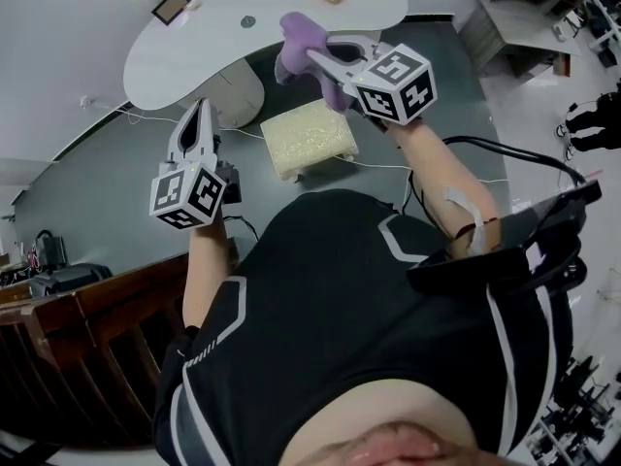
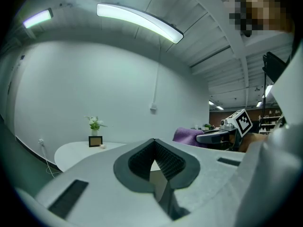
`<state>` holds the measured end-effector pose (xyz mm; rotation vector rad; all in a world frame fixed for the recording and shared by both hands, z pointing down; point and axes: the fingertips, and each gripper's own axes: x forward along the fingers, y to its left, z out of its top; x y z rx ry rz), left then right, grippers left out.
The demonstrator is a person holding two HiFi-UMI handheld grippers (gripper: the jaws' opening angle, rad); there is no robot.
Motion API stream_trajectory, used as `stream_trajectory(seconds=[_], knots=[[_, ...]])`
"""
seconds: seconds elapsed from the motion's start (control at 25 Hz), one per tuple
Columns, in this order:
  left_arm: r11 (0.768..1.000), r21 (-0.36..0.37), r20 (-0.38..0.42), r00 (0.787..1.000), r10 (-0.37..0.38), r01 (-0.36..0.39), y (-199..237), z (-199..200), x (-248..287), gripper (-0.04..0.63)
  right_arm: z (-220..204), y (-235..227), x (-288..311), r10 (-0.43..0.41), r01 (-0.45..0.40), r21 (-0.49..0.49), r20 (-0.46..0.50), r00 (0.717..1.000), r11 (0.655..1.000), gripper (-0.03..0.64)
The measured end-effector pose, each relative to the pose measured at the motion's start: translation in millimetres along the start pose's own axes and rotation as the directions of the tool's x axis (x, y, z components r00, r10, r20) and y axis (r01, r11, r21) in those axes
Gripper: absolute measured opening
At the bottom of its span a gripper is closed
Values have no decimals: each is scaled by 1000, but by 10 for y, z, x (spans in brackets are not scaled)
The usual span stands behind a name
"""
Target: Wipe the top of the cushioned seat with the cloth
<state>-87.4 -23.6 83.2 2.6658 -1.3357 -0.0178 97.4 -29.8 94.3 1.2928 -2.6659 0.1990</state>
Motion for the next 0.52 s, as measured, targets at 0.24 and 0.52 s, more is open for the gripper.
stream_trajectory(seconds=[0.24, 0.52], knots=[[999, 4, 5, 999, 33, -33, -1, -27, 28, 5, -22, -82, -16, 4, -4, -3, -10, 1000, 1000, 25], [1000, 22, 47, 999, 7, -8, -162, 31, -50, 5, -39, -143, -161, -9, 9, 11, 10, 1000, 1000, 25]])
